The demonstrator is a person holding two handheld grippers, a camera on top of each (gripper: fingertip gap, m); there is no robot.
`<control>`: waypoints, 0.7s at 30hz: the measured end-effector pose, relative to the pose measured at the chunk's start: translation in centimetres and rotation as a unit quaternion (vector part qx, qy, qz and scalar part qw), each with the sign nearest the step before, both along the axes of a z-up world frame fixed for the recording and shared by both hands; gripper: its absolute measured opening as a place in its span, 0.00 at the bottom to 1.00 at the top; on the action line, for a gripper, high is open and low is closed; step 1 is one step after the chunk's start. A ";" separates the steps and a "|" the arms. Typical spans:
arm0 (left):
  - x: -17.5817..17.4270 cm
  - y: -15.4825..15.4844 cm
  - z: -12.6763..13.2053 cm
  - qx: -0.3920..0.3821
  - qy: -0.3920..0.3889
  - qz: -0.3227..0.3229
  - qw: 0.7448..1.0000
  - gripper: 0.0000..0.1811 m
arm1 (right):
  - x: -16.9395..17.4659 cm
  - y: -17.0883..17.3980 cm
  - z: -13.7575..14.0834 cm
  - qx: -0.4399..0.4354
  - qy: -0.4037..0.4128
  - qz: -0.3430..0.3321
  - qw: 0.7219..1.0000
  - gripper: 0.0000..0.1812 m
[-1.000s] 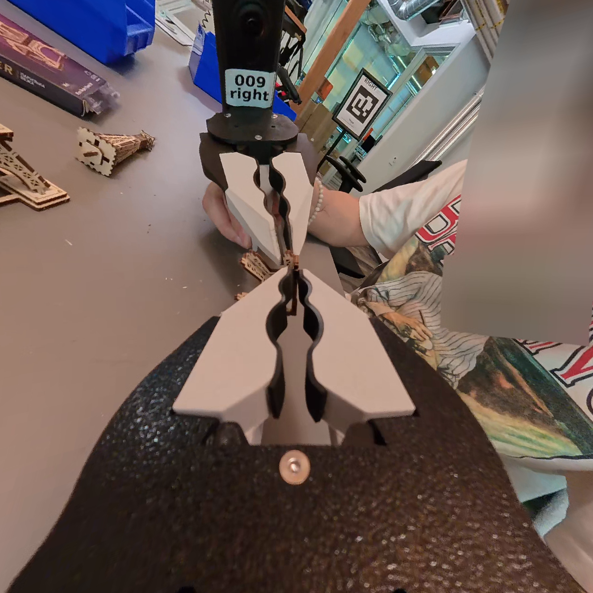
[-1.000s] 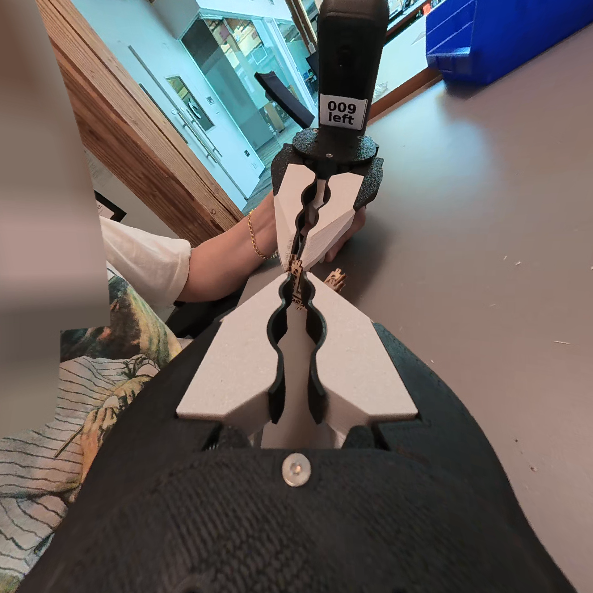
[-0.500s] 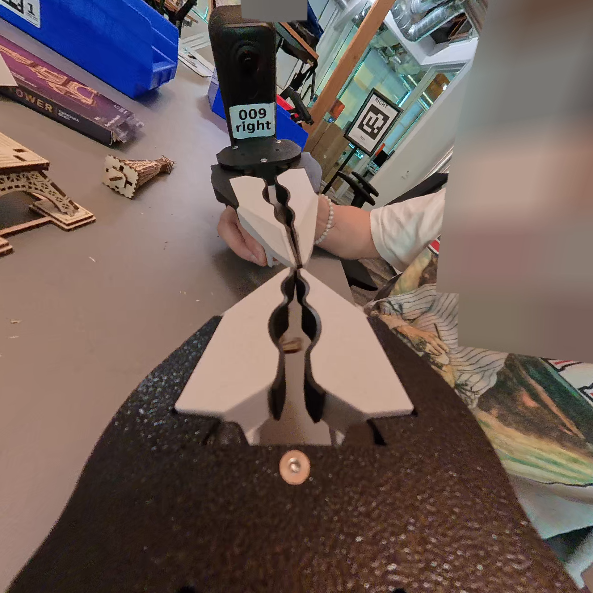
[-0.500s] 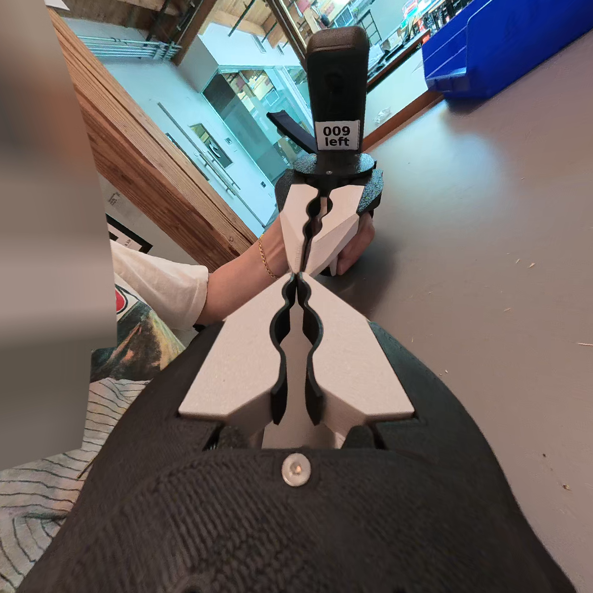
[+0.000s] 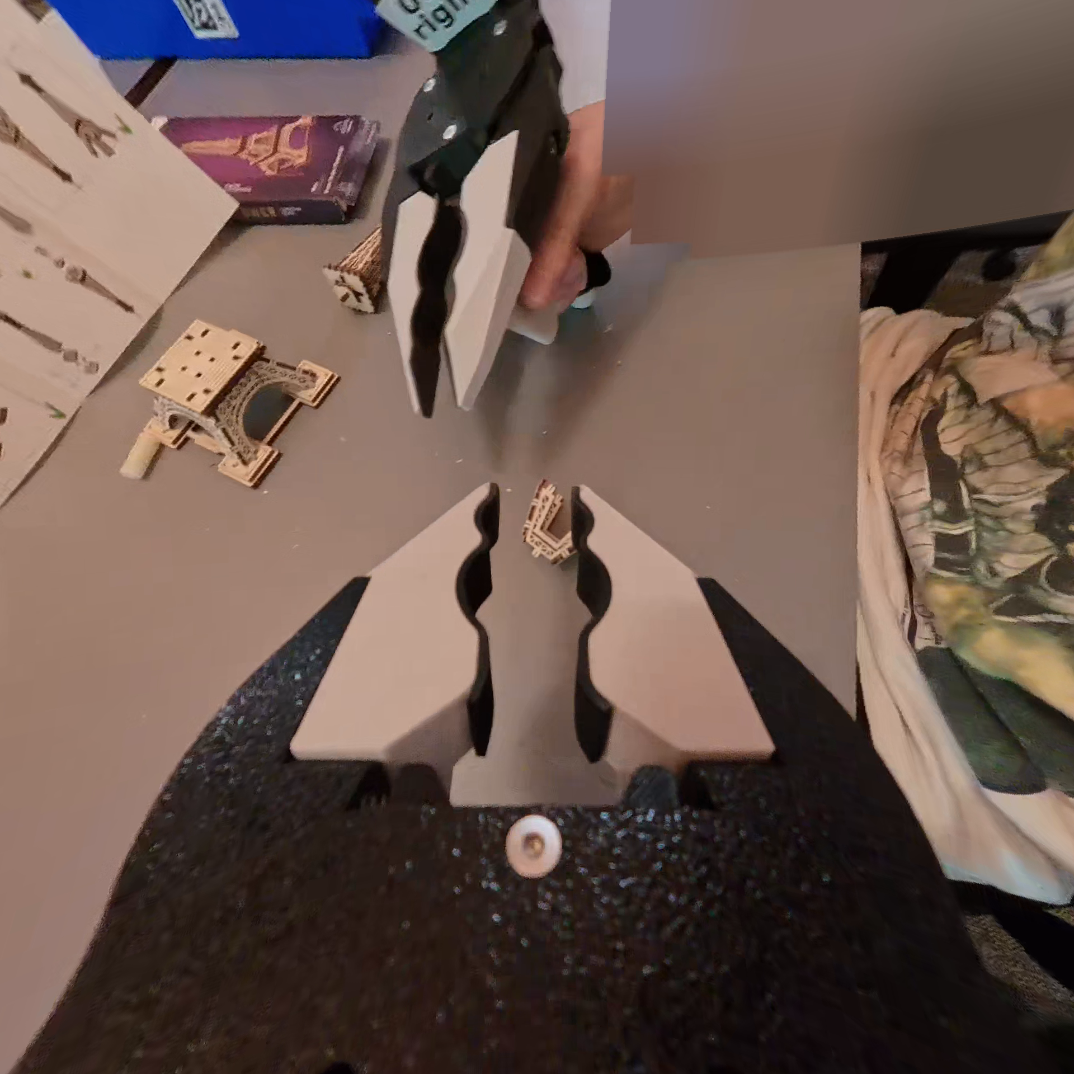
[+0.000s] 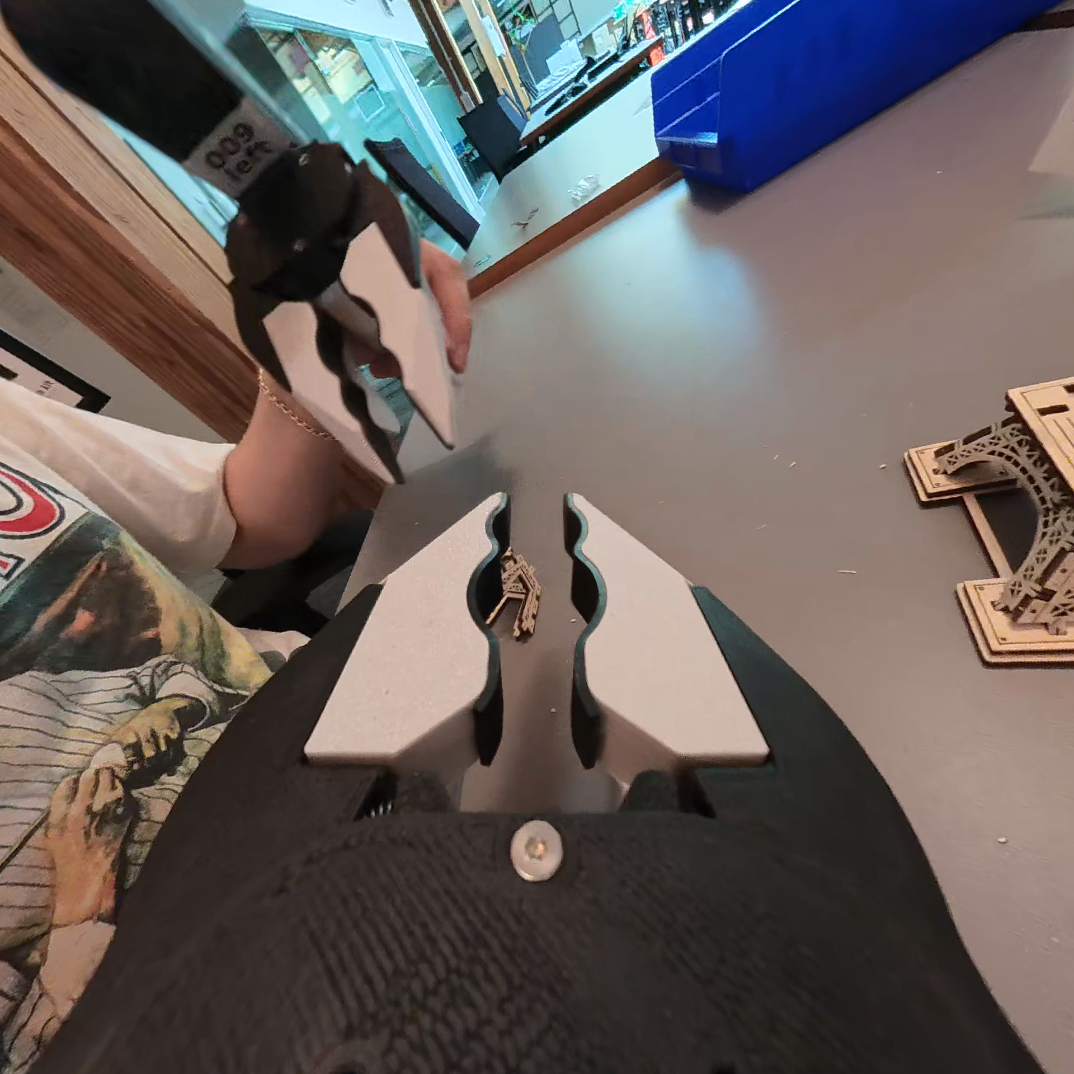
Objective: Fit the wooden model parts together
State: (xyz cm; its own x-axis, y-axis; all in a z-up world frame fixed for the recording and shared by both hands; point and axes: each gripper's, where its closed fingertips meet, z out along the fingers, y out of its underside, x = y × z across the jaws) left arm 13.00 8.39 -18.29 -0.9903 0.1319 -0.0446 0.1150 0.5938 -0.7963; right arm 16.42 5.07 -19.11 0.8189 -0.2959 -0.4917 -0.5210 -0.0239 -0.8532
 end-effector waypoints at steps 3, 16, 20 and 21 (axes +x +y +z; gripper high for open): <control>-0.5 0.0 -1.3 0.028 0.009 0.007 1.000 0.17 | 0.0 0.0 0.0 0.002 0.002 -0.001 1.000 0.08; -1.9 0.2 -4.6 -0.003 0.135 0.184 0.974 0.32 | -0.6 1.5 -2.4 -0.110 -0.032 0.008 0.993 0.18; -1.5 1.4 -4.2 -0.030 0.123 0.221 0.967 0.31 | -1.2 2.7 -2.3 -0.129 -0.042 -0.001 0.991 0.30; -1.2 1.7 -4.1 -0.036 0.119 0.233 0.965 0.30 | -1.5 2.9 -2.2 -0.136 -0.046 -0.002 0.990 0.31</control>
